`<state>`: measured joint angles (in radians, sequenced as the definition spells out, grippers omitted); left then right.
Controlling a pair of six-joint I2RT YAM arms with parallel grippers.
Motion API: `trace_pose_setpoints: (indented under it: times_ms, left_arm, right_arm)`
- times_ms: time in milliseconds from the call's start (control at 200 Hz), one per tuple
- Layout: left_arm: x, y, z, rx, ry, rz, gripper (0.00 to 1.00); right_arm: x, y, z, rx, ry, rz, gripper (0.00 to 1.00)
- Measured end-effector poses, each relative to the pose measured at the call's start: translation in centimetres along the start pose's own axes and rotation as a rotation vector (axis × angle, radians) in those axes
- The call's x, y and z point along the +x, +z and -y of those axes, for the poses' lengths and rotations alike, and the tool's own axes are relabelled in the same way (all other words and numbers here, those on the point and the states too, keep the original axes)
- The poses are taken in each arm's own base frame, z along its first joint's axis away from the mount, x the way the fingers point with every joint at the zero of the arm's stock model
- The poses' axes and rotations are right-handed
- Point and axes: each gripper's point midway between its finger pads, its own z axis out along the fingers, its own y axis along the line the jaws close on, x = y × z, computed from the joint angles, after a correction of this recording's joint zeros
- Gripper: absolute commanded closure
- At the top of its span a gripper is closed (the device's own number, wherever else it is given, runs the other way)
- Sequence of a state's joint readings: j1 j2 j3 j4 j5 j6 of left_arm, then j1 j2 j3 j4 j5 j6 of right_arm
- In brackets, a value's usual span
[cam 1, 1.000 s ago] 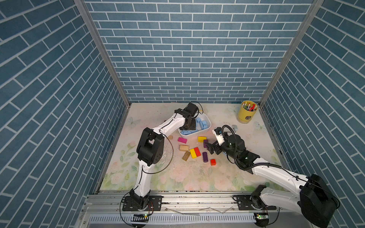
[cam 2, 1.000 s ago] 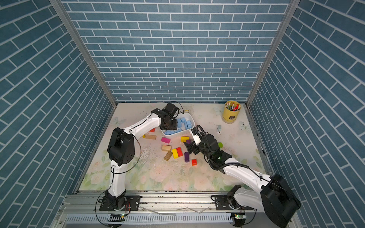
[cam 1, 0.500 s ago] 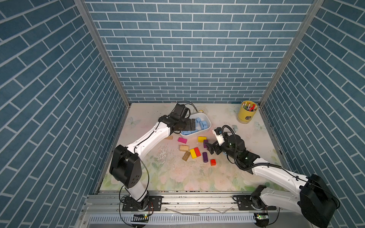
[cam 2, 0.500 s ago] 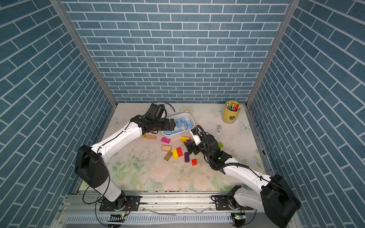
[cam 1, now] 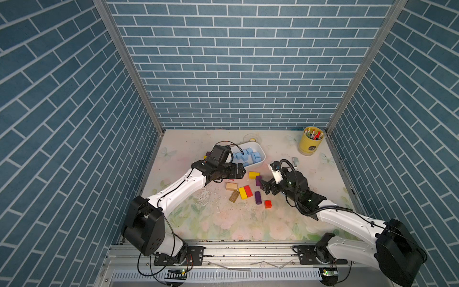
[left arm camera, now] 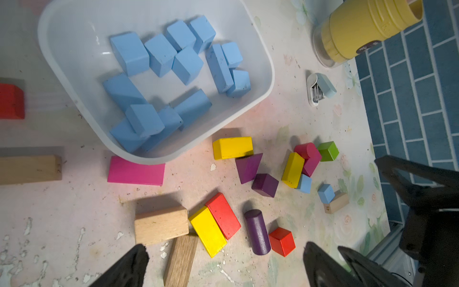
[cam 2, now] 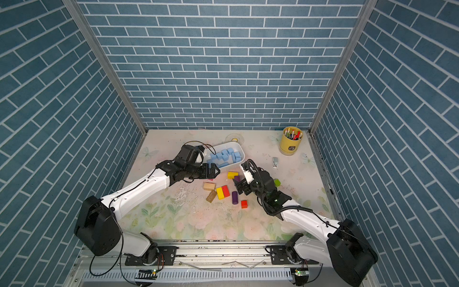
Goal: Pick out the blue building blocks
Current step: Place the building block in the storage box, then pick up the building block from the center of the board.
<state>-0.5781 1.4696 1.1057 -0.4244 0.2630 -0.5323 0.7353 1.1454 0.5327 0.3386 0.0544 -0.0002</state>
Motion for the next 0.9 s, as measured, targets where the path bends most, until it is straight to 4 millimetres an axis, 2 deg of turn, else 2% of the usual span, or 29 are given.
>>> trace_pose_setpoints:
  times_ms: [260, 540, 710, 900]
  left_arm:
    - [3.8, 1.8, 0.8, -0.044, 0.039, -0.095, 0.03]
    - [6.7, 3.3, 0.2, -0.156, 0.088, -0.157, 0.04]
    - [7.2, 3.8, 1.2, -0.190, 0.139, -0.163, 0.04]
    - [6.5, 4.2, 3.0, -0.185, 0.177, -0.141, 0.06]
  right_arm:
    - [-0.3, -0.9, 1.7, 0.096, -0.020, 0.032, 0.01]
    - [-0.7, -1.4, 2.9, 0.166, -0.024, 0.058, 0.01]
    - [-0.6, -1.9, 3.5, 0.204, -0.022, 0.066, 0.01]
    - [-1.1, -2.8, 4.7, 0.273, -0.014, 0.093, 0.01]
